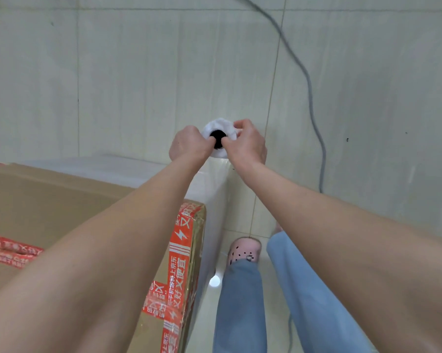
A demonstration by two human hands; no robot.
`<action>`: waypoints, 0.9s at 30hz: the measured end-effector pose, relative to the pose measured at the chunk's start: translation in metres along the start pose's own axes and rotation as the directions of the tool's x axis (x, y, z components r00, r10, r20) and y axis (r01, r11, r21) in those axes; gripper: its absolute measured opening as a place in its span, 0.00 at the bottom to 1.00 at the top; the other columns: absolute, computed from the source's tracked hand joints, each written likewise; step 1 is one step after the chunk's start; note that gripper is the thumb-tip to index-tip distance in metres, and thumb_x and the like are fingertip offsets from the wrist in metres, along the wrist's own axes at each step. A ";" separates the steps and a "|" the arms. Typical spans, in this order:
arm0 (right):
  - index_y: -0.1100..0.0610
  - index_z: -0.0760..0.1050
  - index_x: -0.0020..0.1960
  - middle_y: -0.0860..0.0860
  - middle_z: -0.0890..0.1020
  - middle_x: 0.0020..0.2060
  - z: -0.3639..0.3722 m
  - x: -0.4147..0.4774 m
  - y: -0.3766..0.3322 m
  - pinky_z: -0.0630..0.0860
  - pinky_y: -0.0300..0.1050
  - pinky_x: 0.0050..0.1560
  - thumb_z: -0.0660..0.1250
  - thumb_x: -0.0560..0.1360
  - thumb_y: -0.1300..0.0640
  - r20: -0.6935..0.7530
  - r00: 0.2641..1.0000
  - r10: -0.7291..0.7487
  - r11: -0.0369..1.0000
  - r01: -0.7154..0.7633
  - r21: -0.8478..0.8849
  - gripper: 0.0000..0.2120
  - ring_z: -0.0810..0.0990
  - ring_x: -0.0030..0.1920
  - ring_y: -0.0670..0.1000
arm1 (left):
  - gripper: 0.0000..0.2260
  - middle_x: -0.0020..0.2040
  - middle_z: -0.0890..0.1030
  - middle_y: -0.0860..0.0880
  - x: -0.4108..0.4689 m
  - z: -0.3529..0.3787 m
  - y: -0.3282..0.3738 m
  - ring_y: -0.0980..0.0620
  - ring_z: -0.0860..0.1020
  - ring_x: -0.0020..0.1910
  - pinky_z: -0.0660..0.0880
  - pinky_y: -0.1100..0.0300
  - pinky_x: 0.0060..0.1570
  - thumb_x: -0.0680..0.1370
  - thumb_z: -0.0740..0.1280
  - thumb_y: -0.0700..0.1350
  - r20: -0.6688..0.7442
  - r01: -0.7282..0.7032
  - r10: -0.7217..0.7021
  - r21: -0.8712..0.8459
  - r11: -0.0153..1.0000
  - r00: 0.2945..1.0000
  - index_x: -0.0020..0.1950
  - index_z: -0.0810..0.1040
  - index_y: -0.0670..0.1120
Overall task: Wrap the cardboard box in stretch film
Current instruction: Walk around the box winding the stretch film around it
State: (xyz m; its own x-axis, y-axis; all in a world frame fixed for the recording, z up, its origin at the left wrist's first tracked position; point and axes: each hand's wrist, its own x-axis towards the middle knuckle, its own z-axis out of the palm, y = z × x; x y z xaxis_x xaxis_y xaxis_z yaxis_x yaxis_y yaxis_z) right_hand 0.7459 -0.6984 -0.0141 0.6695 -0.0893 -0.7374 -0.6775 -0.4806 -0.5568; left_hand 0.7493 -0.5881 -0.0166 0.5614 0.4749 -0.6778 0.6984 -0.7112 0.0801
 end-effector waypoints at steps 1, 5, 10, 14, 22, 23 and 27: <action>0.50 0.72 0.59 0.48 0.78 0.49 0.001 0.002 -0.003 0.75 0.46 0.51 0.65 0.73 0.57 0.017 1.000 0.013 1.000 -0.013 -0.005 0.15 0.78 0.49 0.53 | 0.13 0.41 0.83 0.46 0.001 -0.002 -0.002 0.45 0.83 0.41 0.80 0.54 0.43 0.71 0.64 0.51 0.023 0.020 -0.019 -0.030 0.999 1.000 0.46 0.80 0.42; 0.50 0.73 0.56 0.47 0.76 0.44 -0.003 0.004 -0.002 0.68 0.41 0.41 0.64 0.75 0.57 0.079 0.997 0.012 1.000 -0.011 -0.014 0.10 0.75 0.44 0.51 | 0.13 0.42 0.83 0.44 -0.001 -0.001 -0.001 0.44 0.83 0.42 0.80 0.52 0.46 0.73 0.63 0.49 0.068 0.019 -0.017 -0.036 0.999 0.998 0.48 0.80 0.41; 0.49 0.72 0.53 0.48 0.77 0.44 -0.006 0.009 -0.009 0.68 0.42 0.40 0.63 0.76 0.58 0.112 0.994 -0.002 0.997 0.010 -0.073 0.08 0.78 0.45 0.54 | 0.13 0.38 0.83 0.44 0.000 0.001 -0.001 0.45 0.83 0.39 0.81 0.51 0.45 0.73 0.63 0.48 0.124 0.051 -0.038 -0.106 0.993 0.992 0.46 0.80 0.40; 0.49 0.72 0.56 0.49 0.76 0.45 -0.002 0.011 -0.012 0.70 0.43 0.41 0.62 0.76 0.58 0.123 0.992 -0.007 0.992 0.023 -0.128 0.10 0.78 0.47 0.55 | 0.10 0.38 0.79 0.46 0.004 -0.001 -0.003 0.46 0.79 0.38 0.75 0.57 0.32 0.74 0.64 0.48 0.143 0.015 -0.005 -0.067 0.998 0.990 0.44 0.75 0.40; 0.51 0.71 0.59 0.50 0.79 0.53 0.004 0.012 -0.009 0.74 0.46 0.50 0.65 0.71 0.57 0.092 0.993 0.073 0.984 -0.057 -0.170 0.16 0.78 0.51 0.53 | 0.14 0.53 0.80 0.45 0.011 -0.005 0.006 0.43 0.78 0.54 0.70 0.56 0.42 0.74 0.63 0.41 0.082 -0.274 0.266 0.107 0.956 0.960 0.58 0.77 0.47; 0.52 0.71 0.58 0.50 0.79 0.53 0.004 0.013 -0.010 0.74 0.46 0.51 0.65 0.70 0.58 0.084 0.993 0.077 0.981 -0.061 -0.183 0.16 0.78 0.52 0.53 | 0.09 0.49 0.80 0.44 0.014 -0.006 0.007 0.42 0.78 0.51 0.69 0.57 0.38 0.73 0.63 0.40 0.084 -0.298 0.289 0.126 0.946 0.954 0.52 0.78 0.45; 0.51 0.72 0.56 0.49 0.79 0.52 0.010 0.021 -0.022 0.73 0.45 0.50 0.65 0.70 0.58 0.062 0.997 0.050 0.970 -0.033 -0.240 0.15 0.78 0.51 0.53 | 0.01 0.41 0.76 0.44 0.024 -0.019 0.007 0.42 0.76 0.43 0.65 0.57 0.35 0.72 0.63 0.39 0.097 -0.301 0.289 0.154 0.941 0.952 0.41 0.73 0.44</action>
State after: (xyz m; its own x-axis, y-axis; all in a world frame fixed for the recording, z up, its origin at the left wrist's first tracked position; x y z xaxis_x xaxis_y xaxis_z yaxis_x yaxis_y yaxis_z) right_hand 0.7723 -0.6809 -0.0211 0.6150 -0.0591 -0.7863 -0.6067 -0.6724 -0.4240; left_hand 0.7762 -0.5716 -0.0190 0.6933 0.1967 -0.6933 0.4200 -0.8920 0.1670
